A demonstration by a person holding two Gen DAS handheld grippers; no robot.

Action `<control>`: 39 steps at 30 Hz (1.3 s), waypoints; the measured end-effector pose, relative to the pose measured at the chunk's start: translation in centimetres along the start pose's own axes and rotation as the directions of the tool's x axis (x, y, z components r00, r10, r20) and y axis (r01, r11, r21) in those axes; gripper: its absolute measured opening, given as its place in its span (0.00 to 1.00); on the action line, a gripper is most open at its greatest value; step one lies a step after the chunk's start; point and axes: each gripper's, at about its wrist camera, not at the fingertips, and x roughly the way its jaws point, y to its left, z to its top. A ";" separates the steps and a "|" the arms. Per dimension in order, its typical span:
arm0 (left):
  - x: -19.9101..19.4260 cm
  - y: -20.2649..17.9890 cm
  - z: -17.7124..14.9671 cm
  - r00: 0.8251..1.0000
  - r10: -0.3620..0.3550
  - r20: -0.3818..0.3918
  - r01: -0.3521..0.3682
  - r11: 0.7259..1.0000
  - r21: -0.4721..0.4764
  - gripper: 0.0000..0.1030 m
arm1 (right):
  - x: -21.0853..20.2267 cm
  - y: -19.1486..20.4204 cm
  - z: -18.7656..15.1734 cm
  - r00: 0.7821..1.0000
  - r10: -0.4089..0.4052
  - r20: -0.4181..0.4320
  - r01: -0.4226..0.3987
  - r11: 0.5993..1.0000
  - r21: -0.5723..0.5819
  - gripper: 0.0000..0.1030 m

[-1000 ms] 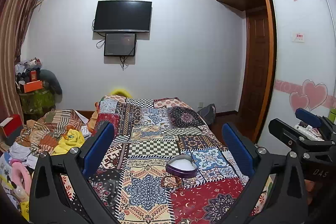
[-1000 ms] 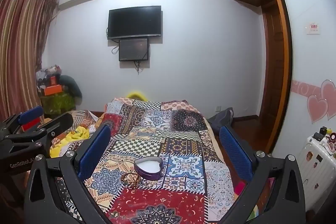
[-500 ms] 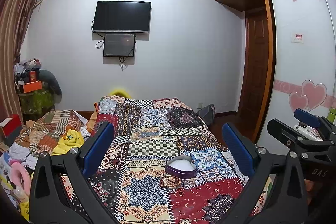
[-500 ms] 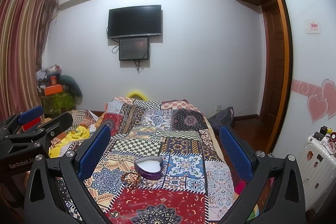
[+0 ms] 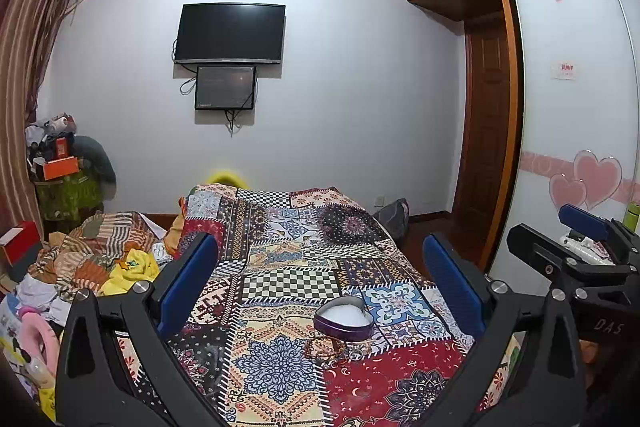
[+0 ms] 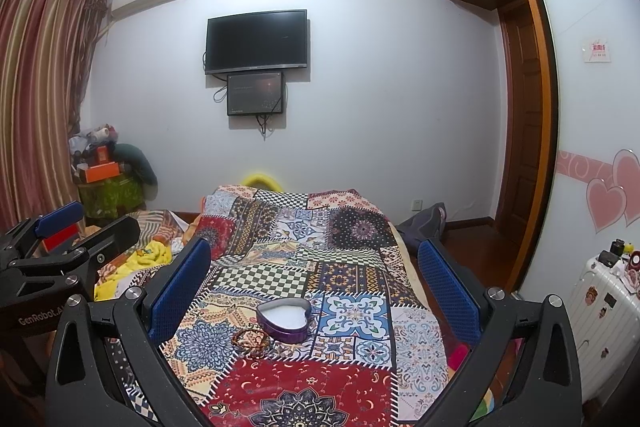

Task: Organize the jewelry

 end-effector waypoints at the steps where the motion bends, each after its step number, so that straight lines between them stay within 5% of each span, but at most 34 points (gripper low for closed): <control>1: 0.0 0.0 0.0 1.000 -0.001 -0.001 0.001 1.000 0.000 1.00 | 0.0 0.0 0.0 1.000 -0.001 0.000 0.001 1.000 -0.001 1.00; 39: 2.9 0.8 -0.9 0.998 0.011 -0.057 -0.011 1.000 -0.012 1.00 | 2.3 -0.4 -0.4 0.999 0.007 -0.050 -0.007 1.000 0.010 1.00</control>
